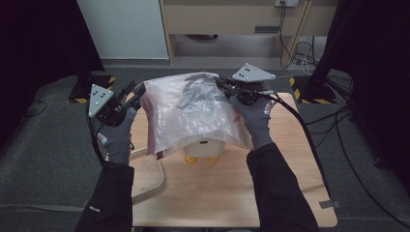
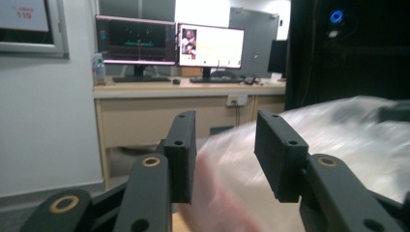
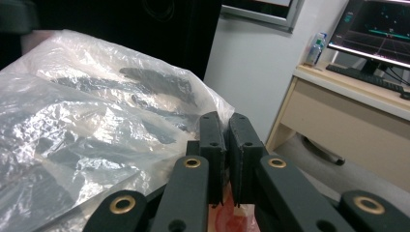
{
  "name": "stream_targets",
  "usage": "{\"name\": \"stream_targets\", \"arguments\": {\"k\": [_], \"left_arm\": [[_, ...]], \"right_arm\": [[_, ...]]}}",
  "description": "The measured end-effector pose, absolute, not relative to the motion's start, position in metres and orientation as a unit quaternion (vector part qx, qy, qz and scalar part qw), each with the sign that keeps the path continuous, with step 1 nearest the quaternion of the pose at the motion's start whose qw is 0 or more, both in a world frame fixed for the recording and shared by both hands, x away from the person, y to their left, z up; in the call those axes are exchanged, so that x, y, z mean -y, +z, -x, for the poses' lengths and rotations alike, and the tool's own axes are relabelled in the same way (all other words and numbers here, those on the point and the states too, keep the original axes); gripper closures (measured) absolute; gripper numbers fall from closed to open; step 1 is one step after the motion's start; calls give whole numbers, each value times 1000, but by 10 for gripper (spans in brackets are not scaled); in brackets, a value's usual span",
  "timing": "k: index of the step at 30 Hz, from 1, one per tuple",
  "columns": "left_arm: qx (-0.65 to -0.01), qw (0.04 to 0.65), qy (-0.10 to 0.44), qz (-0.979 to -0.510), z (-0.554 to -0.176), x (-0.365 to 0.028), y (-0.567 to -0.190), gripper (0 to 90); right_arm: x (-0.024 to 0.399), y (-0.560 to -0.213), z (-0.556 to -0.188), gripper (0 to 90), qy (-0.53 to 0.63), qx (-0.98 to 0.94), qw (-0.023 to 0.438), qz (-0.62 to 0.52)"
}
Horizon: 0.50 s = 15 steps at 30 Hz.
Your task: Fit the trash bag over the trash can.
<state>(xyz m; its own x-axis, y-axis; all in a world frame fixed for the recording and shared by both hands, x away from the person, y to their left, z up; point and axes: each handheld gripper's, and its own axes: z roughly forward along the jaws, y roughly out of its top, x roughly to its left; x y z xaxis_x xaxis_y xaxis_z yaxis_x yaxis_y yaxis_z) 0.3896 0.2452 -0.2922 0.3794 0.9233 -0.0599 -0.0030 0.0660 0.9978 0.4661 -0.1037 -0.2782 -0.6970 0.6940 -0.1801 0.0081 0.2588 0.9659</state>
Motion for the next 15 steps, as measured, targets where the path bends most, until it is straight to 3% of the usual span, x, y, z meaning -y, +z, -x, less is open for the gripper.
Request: {"name": "stream_targets", "arguments": {"k": [9,15], "left_arm": [[-340,616,352,-617,-387,-199,-288,530],[-352,585,347,-643,-401,-178,-298,504]], "right_arm": [[100,-280,-470,849,555,-732,305,-253],[102,-278,-467,797,566,-726,301,-249]]}}
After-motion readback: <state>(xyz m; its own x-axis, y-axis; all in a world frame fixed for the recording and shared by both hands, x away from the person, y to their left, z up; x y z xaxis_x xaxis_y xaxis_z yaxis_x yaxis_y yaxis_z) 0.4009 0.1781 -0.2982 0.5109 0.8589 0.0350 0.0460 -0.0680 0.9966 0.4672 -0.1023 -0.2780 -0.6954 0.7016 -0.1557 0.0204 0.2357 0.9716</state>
